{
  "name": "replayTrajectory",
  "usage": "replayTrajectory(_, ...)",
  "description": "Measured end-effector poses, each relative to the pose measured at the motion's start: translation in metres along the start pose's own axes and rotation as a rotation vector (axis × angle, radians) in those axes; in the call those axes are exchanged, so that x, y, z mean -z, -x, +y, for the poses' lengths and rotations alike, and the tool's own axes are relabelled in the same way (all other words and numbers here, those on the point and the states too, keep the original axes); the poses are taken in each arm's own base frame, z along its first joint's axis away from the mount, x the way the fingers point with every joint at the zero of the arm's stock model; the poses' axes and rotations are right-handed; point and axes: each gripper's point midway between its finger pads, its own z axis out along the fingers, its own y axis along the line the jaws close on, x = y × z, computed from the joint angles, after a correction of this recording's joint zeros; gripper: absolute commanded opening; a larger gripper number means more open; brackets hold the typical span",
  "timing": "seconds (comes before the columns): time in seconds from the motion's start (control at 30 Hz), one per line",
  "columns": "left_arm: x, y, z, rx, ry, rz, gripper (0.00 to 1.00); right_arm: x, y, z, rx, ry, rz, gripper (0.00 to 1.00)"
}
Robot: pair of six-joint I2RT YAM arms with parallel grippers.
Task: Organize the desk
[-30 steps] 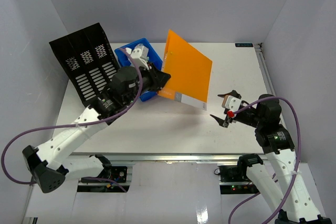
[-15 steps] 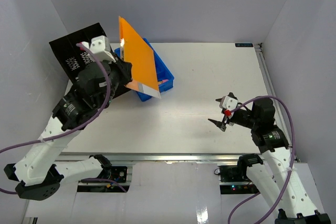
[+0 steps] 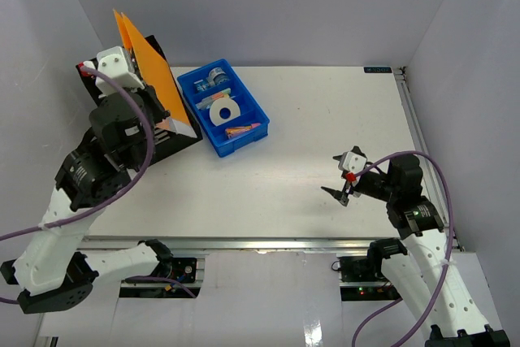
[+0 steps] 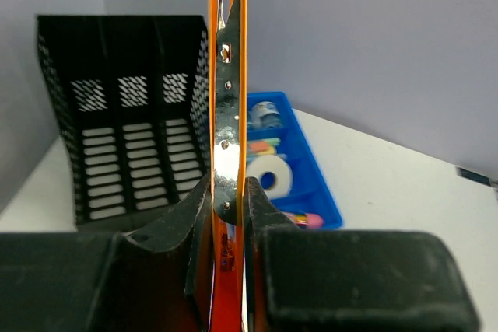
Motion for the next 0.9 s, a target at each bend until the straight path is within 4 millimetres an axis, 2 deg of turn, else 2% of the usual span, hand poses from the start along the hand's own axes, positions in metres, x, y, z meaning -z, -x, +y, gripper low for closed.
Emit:
replayTrajectory(0.37, -0.049, 0.010, -0.026, -0.317, 0.147, -0.083, 0.00, 0.001, 0.000, -0.002, 0.005, -0.014, 0.005, 0.91)
replayTrajectory(0.47, -0.073, 0.015, -0.025, -0.326, 0.175, -0.069, 0.00, 0.001, -0.001, -0.003, 0.006, -0.018, 0.007, 0.92)
replayTrajectory(0.57, -0.103, 0.017, -0.014, -0.305, 0.207, -0.044, 0.00, 0.001, -0.001, -0.003, 0.006, -0.021, 0.009, 0.92)
replayTrajectory(0.67, -0.123, 0.007, -0.001, -0.296, 0.229, 0.000, 0.00, 0.001, -0.001, -0.004, 0.006, -0.024, 0.011, 0.92)
replayTrajectory(0.9, -0.148, -0.029, 0.003, -0.258, 0.163, 0.127, 0.00, 0.001, -0.002, -0.004, 0.005, -0.026, 0.015, 0.92)
